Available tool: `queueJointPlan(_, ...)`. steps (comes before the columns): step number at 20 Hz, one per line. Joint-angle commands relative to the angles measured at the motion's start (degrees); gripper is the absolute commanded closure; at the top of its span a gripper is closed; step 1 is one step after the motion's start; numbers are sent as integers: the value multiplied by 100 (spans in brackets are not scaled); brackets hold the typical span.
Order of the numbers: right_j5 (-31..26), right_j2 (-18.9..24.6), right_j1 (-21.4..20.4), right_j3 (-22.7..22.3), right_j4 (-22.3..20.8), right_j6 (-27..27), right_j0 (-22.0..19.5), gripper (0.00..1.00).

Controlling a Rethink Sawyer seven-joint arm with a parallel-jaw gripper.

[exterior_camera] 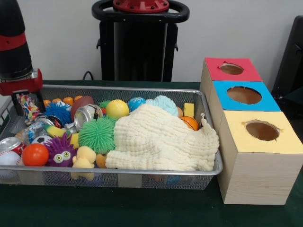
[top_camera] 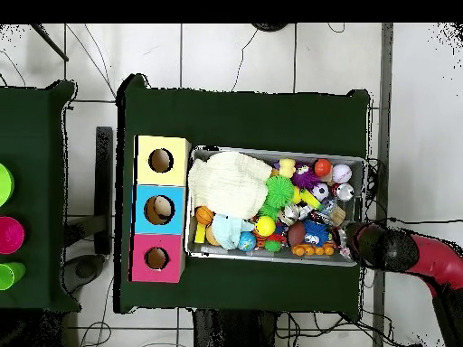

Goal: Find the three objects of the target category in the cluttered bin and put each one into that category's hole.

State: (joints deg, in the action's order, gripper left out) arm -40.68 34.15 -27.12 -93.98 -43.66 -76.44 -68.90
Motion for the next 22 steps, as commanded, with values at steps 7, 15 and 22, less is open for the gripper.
queueJointPlan(7,-1086,221,262,656,-456,2849,-217,0)
queueJointPlan(15,-1272,99,118,717,-462,3100,-82,0)
queueJointPlan(22,-933,-25,536,783,-601,3075,-52,0)
